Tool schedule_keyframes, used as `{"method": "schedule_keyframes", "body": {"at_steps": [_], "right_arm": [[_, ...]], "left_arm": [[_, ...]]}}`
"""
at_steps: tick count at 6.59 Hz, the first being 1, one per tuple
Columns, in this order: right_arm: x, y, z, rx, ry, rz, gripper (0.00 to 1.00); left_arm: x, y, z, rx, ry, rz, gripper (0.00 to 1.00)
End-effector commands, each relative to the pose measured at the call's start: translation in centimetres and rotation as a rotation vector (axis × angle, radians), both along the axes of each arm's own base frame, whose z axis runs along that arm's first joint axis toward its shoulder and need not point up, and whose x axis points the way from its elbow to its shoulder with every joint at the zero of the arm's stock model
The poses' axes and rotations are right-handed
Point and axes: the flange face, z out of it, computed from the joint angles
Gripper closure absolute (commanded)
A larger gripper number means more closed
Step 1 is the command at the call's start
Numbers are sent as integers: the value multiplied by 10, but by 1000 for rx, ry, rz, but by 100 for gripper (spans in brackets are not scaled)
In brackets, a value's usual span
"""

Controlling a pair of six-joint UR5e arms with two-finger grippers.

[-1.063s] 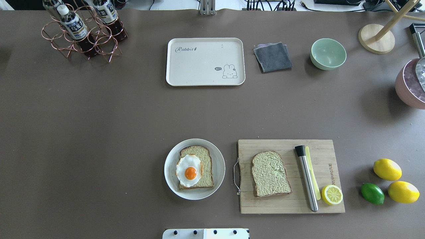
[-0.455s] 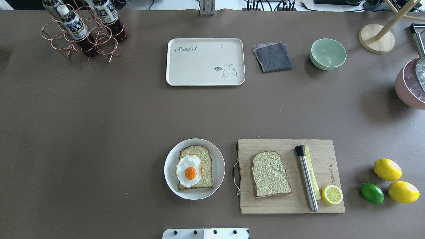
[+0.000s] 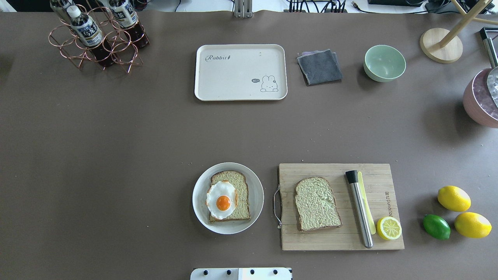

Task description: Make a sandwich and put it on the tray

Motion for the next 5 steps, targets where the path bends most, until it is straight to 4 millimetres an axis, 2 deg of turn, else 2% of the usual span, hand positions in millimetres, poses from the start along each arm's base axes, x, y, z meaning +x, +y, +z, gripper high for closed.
{"method": "schedule_keyframes", "body": {"at_steps": [1,3,5], "right_arm": [[-55,-8,-46,40,-78,-3,0],[-107,-13,-66,72,-119,26,0],[-153,-9,-90,23,-184,83,0]], "left_arm": [[64,-8,-65,-12,91,-11,3],[148,-10,-107,-16,163,-42,3],[212,-8,-143,-71,230,-123,3]]}}
